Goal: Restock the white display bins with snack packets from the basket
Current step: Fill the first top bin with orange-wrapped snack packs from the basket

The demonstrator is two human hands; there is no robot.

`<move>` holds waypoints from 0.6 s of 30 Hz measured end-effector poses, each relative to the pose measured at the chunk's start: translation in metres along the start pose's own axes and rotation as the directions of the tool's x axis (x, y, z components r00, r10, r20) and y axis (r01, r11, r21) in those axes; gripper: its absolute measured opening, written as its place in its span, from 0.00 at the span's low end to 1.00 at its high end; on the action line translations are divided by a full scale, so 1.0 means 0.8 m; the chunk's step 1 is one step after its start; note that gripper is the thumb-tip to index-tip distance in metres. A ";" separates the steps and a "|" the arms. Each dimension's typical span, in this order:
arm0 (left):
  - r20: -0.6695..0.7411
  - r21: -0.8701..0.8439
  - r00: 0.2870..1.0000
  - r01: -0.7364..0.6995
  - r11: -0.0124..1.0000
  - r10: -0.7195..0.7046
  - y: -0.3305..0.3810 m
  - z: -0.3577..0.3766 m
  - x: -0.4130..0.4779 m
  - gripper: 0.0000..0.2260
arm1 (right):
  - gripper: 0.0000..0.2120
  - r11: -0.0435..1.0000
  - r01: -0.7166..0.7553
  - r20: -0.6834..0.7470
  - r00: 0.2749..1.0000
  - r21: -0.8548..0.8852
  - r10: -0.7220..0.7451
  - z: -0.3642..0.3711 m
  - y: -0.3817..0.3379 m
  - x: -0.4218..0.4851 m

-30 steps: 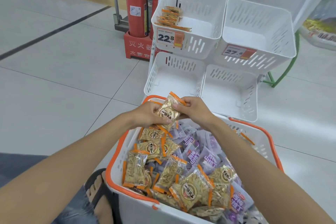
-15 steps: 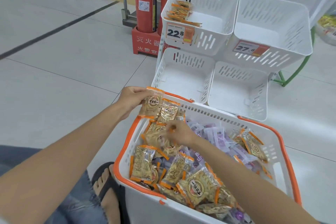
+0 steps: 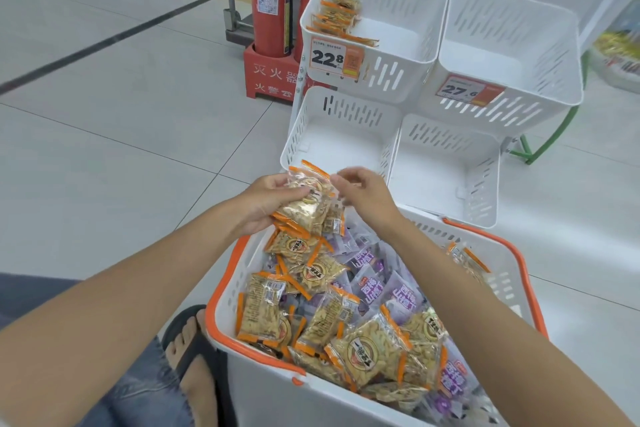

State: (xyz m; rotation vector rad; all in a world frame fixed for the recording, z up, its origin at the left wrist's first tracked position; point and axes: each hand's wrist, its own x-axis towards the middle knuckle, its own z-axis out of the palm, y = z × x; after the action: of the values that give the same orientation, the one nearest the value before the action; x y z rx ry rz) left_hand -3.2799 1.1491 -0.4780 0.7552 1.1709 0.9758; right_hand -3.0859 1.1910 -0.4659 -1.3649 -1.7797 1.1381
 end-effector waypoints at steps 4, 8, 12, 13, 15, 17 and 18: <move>-0.065 -0.066 0.997 0.036 0.997 -0.040 -0.006 -0.015 0.001 0.20 | 0.17 0.847 -0.218 0.299 0.869 -0.485 0.395 0.035 0.066 -0.025; -0.094 0.009 0.995 0.017 1.000 -0.016 -0.013 -0.013 -0.002 0.18 | 0.08 0.834 -0.327 0.291 0.828 -0.444 0.479 0.041 0.083 -0.030; -0.169 0.035 0.985 -0.017 0.999 0.023 -0.012 -0.019 0.007 0.15 | 0.13 0.903 -0.379 0.223 0.880 -0.203 0.419 -0.008 0.047 -0.009; -0.188 0.041 0.981 -0.031 0.999 0.038 -0.011 -0.021 0.010 0.15 | 0.14 0.924 -0.376 0.220 0.897 -0.073 0.383 -0.019 0.035 -0.006; -0.212 0.034 0.976 -0.052 0.998 0.058 -0.013 -0.022 0.016 0.18 | 0.16 0.918 -0.341 0.191 0.933 0.202 0.305 -0.035 0.012 -0.002; -0.198 -0.001 0.978 -0.067 0.998 0.066 -0.012 -0.017 0.014 0.22 | 0.15 0.841 -0.288 0.150 0.957 0.458 0.247 -0.039 -0.006 0.002; -0.176 -0.031 0.983 -0.063 0.997 0.057 -0.011 -0.012 0.012 0.27 | 0.14 0.776 -0.272 0.139 0.962 0.570 0.235 -0.037 -0.015 0.003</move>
State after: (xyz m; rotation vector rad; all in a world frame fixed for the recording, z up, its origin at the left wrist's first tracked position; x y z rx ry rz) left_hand -3.2860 1.1544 -0.4921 0.6890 1.2844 1.1296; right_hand -3.0667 1.2000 -0.4420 -1.2035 -1.1334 1.7161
